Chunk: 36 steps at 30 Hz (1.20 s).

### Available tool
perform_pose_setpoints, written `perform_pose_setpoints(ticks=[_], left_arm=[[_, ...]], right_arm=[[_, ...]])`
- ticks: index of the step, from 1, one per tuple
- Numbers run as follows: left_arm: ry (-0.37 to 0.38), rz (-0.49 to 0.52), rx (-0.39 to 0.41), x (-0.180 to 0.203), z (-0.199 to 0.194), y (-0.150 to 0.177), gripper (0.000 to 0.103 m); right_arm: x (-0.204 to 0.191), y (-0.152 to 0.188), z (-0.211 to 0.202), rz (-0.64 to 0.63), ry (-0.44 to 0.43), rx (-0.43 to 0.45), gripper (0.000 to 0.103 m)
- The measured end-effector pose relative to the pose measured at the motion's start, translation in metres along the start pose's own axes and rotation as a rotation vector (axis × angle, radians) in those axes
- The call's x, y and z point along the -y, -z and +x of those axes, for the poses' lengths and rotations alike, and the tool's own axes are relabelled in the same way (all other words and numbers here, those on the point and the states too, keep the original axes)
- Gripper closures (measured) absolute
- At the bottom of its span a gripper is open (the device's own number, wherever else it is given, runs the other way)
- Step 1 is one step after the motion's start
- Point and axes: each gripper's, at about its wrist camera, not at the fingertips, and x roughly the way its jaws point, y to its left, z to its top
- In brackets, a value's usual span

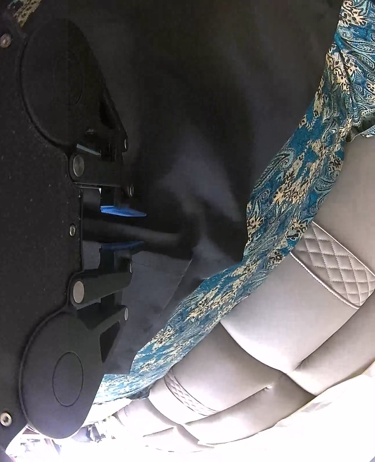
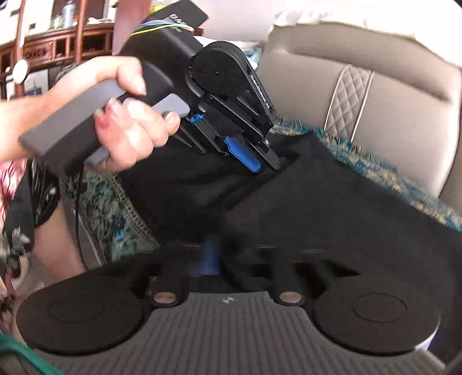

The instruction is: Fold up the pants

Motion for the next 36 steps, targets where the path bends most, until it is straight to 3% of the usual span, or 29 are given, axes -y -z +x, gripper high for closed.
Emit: perform_pose_setpoints(ticks=[6,11,14,16,27,29,31,33,36], left_arm=[[-0.016,0.009,0.007,0.005,0.007,-0.004,0.094],[-0.016,0.015,0.007,0.01,0.01,-0.007,0.091],[0.021,-0.003,0.012,0.01,0.007,-0.008,0.08],[0.039,-0.016,0.019,0.009,0.004,-0.007,0.062],[0.043,0.017,0.015,0.02,0.009,-0.003,0.048],[0.06,0.002,0.011,0.019,0.008,-0.004,0.041],[0.099,-0.033,0.014,0.014,0.005,-0.005,0.026],[0.143,-0.053,0.029,0.01,0.0,-0.005,0.021],[0.136,-0.014,0.033,0.013,-0.002,-0.003,0.02]], right_arm=[[-0.007,0.002,-0.011,-0.012,-0.038,0.022,0.096],[-0.015,0.006,-0.013,-0.025,-0.053,0.015,0.096],[-0.012,0.007,-0.011,-0.011,-0.057,0.008,0.096],[-0.012,0.006,-0.011,-0.009,-0.058,0.008,0.095],[-0.017,0.012,-0.018,-0.033,-0.073,-0.004,0.095],[-0.018,0.013,-0.018,-0.036,-0.073,-0.007,0.095],[-0.017,0.013,-0.018,-0.033,-0.074,-0.009,0.095],[-0.017,0.014,-0.018,-0.032,-0.074,-0.01,0.095],[-0.018,0.014,-0.018,-0.036,-0.071,-0.01,0.094]])
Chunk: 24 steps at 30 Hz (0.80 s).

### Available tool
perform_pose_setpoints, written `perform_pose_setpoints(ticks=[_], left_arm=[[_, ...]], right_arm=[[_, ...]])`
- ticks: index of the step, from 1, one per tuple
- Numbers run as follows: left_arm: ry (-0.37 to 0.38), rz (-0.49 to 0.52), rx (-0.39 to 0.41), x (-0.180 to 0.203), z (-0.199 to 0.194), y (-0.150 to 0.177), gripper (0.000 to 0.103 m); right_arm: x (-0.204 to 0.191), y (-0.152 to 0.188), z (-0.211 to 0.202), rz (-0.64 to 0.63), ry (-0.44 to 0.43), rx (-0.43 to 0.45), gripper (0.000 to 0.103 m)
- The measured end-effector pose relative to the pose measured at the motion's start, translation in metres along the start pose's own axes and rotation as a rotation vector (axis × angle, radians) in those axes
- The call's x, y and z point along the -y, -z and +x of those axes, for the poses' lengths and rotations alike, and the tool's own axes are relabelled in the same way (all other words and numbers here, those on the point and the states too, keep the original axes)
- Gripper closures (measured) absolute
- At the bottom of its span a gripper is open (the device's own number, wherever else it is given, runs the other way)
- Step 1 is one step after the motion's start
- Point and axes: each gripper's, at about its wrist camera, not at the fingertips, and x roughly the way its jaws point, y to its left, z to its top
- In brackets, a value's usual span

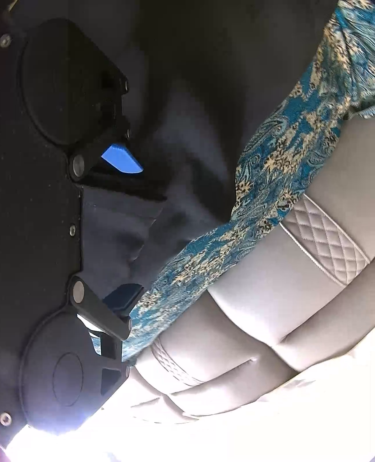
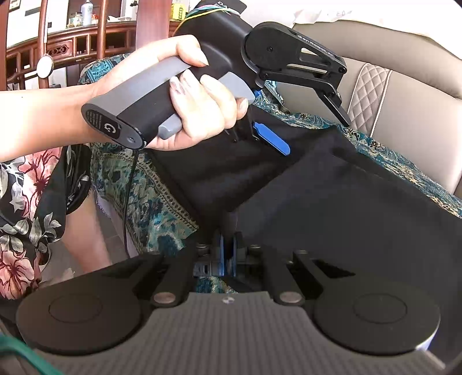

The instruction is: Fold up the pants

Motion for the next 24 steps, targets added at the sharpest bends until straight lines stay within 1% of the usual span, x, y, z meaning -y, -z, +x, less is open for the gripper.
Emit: perform_pose_setpoints(ticks=[1,2,3,4,5,6,7,9,11,12,13,14,15,16,21,24], left_arm=[[-0.021,0.021,-0.006,0.002,0.002,0.001,0.023],[-0.065,0.049,-0.015,0.005,0.007,0.002,0.029],[-0.106,0.087,-0.01,0.01,0.011,0.005,0.048],[-0.146,0.128,0.009,0.015,0.014,0.007,0.071],[-0.191,0.164,0.006,0.021,0.019,0.008,0.08],[-0.213,0.18,0.006,0.024,0.023,0.008,0.089],[-0.215,0.192,0.009,0.027,0.026,0.009,0.094],[-0.21,0.207,0.021,0.032,0.03,0.008,0.097],[-0.216,0.225,0.038,0.038,0.033,0.006,0.098],[-0.218,0.235,0.046,0.041,0.034,0.005,0.098],[-0.219,0.242,0.053,0.043,0.035,0.003,0.098],[-0.219,0.249,0.061,0.045,0.037,-0.001,0.098],[-0.221,0.261,0.069,0.048,0.04,-0.004,0.098],[-0.224,0.275,0.074,0.051,0.043,-0.007,0.098],[-0.264,0.352,0.082,0.063,0.06,-0.017,0.098],[-0.293,0.373,0.075,0.063,0.067,-0.017,0.098]], right_arm=[[0.0,0.0,0.0,0.0,0.0,0.0,0.094],[0.0,0.0,0.0,0.0,0.0,-0.001,0.094],[0.0,0.0,0.0,0.0,-0.001,-0.001,0.094],[0.0,0.0,0.0,0.001,-0.002,-0.002,0.094],[0.0,0.0,0.0,0.001,-0.002,-0.002,0.094],[0.0,0.0,0.0,0.001,0.001,-0.001,0.094],[0.0,0.0,0.0,0.001,0.005,0.0,0.093],[0.001,-0.001,0.001,0.006,0.014,0.004,0.092],[0.004,-0.002,0.002,0.019,0.022,0.01,0.09],[0.006,-0.003,0.003,0.027,0.025,0.014,0.085],[0.008,-0.004,0.003,0.037,0.026,0.019,0.068],[0.011,-0.005,0.003,0.05,0.029,0.023,0.064],[0.013,-0.005,0.004,0.06,0.029,0.025,0.059],[0.016,-0.006,0.005,0.071,0.029,0.027,0.055],[0.027,-0.009,0.005,0.115,0.037,0.046,0.046],[0.035,-0.011,0.004,0.141,0.06,0.065,0.044]])
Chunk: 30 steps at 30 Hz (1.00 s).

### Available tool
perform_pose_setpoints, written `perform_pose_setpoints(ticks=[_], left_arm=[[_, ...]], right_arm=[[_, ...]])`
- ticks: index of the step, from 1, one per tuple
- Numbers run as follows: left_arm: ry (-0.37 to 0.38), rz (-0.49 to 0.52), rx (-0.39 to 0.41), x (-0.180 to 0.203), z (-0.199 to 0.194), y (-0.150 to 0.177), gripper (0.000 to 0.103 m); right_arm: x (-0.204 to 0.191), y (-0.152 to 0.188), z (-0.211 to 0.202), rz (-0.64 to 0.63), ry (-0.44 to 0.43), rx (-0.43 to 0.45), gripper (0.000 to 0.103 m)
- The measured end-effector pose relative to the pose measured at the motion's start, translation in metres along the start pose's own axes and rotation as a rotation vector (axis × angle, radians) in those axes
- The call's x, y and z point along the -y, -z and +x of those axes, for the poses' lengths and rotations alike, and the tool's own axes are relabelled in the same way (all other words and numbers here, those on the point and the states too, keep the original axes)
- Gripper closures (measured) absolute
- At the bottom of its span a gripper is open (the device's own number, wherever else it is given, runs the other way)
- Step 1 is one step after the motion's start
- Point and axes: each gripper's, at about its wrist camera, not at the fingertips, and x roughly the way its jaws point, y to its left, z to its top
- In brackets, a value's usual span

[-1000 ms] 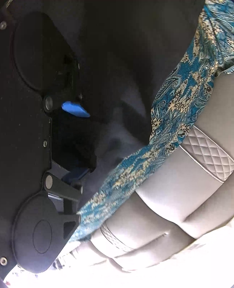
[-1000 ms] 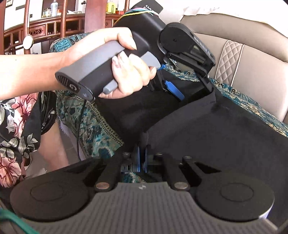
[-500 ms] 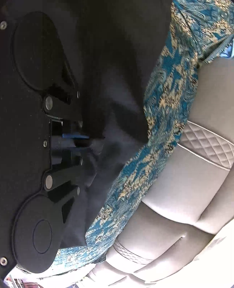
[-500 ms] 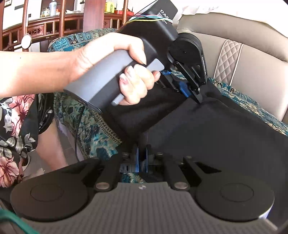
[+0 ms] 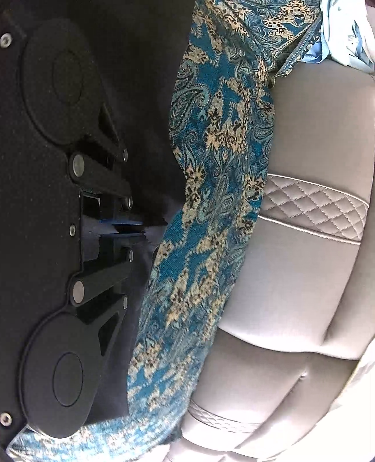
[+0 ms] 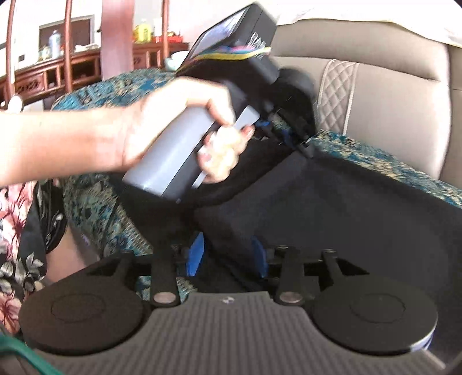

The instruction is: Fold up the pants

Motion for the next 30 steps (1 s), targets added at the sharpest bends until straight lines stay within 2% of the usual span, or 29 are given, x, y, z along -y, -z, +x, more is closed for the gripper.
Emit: perform_pose_setpoints(ticks=[3,4,5,6,7,11,13,17,21,26,29,30], left_arm=[[-0.02,0.013,0.002,-0.001,0.003,0.003,0.096],[-0.023,0.018,0.005,-0.001,0.003,0.005,0.096],[-0.027,0.024,0.007,0.0,0.002,0.006,0.096],[-0.032,0.032,0.01,0.001,0.002,0.006,0.095],[-0.037,0.04,0.012,0.002,0.002,0.007,0.095],[-0.054,0.068,0.021,0.005,0.003,0.009,0.094],[-0.058,0.078,0.026,0.006,0.003,0.01,0.093],[-0.063,0.091,0.032,0.006,0.002,0.012,0.093],[-0.065,0.095,0.039,0.006,0.002,0.013,0.092],[-0.074,0.106,0.047,0.008,0.001,0.014,0.092],[-0.08,0.097,0.045,0.007,-0.001,0.014,0.084],[-0.08,0.093,0.045,0.007,-0.003,0.015,0.077]], right_arm=[[0.01,-0.003,-0.004,0.027,0.053,0.019,0.039],[0.014,-0.003,-0.006,0.037,0.082,0.03,0.033],[0.019,-0.004,-0.008,0.052,0.132,0.043,0.029],[0.022,-0.004,-0.009,0.064,0.183,0.051,0.019],[0.027,-0.004,-0.01,0.079,0.266,0.063,0.014],[0.049,0.0,-0.009,0.106,0.533,0.095,0.012],[0.061,0.003,-0.007,0.16,0.606,0.093,0.011],[0.085,0.013,-0.003,0.266,0.637,0.062,0.008],[0.09,0.021,-0.001,0.257,0.632,0.061,0.002],[0.085,0.025,-0.002,0.248,0.613,0.062,0.0],[0.087,0.026,0.0,0.257,0.609,0.066,0.0],[0.087,0.027,0.0,0.259,0.61,0.069,0.0]])
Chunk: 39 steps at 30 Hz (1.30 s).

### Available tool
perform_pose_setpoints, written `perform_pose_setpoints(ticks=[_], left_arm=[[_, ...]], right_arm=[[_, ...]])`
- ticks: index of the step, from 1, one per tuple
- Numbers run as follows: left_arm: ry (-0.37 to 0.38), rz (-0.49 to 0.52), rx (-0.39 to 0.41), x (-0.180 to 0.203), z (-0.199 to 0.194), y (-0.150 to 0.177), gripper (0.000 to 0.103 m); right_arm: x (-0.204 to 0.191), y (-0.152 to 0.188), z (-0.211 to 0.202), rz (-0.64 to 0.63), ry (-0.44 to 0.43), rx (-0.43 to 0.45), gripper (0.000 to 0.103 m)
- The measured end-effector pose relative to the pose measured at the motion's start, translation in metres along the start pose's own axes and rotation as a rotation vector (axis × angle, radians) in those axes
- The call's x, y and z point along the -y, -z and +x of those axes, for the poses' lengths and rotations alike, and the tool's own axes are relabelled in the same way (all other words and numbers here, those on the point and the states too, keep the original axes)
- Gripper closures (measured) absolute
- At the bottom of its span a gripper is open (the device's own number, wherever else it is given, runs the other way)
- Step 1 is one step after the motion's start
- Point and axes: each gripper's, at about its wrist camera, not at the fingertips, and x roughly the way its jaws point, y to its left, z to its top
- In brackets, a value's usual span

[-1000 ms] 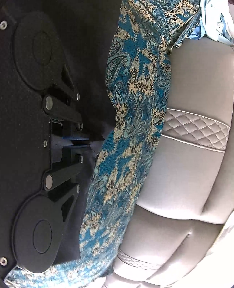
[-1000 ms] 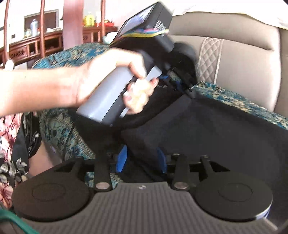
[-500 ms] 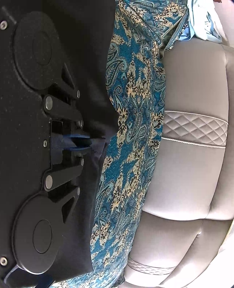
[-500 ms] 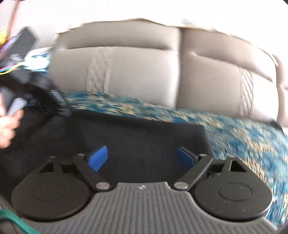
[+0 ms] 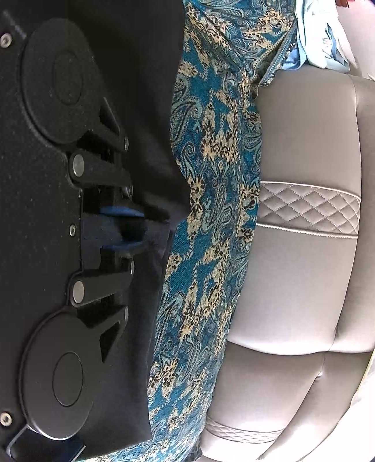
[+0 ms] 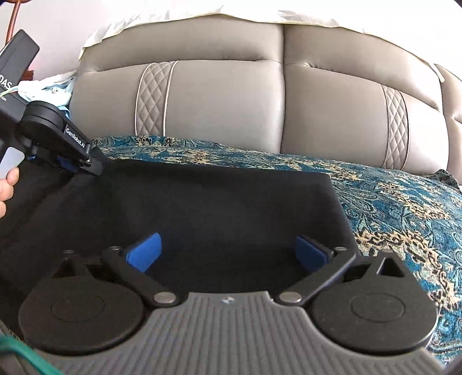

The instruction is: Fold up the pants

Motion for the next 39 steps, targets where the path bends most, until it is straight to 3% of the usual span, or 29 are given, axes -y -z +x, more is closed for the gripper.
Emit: perform_pose_setpoints(ticks=[1,8,12,15,19,23,27,33,39], left_arm=[[-0.001,-0.003,-0.002,-0.001,-0.002,0.001,0.07],[-0.041,0.01,0.045,-0.005,-0.036,0.014,0.055],[-0.04,0.006,0.087,-0.008,-0.066,0.036,0.048],[-0.048,-0.018,0.095,-0.014,-0.083,0.053,0.033],[-0.049,-0.024,0.111,-0.02,-0.097,0.072,0.024],[-0.097,0.091,0.139,-0.006,-0.102,0.087,0.022],[-0.141,0.14,0.112,0.003,-0.092,0.099,0.021],[-0.163,0.119,0.129,-0.003,-0.084,0.112,0.006],[-0.169,0.096,0.124,-0.011,-0.088,0.113,0.004]], right_arm=[[0.0,0.001,0.0,0.0,0.002,0.003,0.0],[-0.002,0.002,-0.002,0.0,0.009,0.012,0.0],[-0.003,0.002,-0.002,0.001,0.009,0.015,0.0],[-0.003,0.003,-0.003,0.0,0.011,0.017,0.0],[-0.003,0.003,-0.003,-0.001,0.012,0.021,0.0],[-0.003,0.004,-0.003,-0.002,0.013,0.022,0.0],[-0.005,0.004,-0.004,-0.006,0.018,0.026,0.0],[-0.005,0.004,-0.005,-0.004,0.017,0.029,0.0],[-0.015,0.0,-0.014,-0.05,0.059,0.06,0.0]])
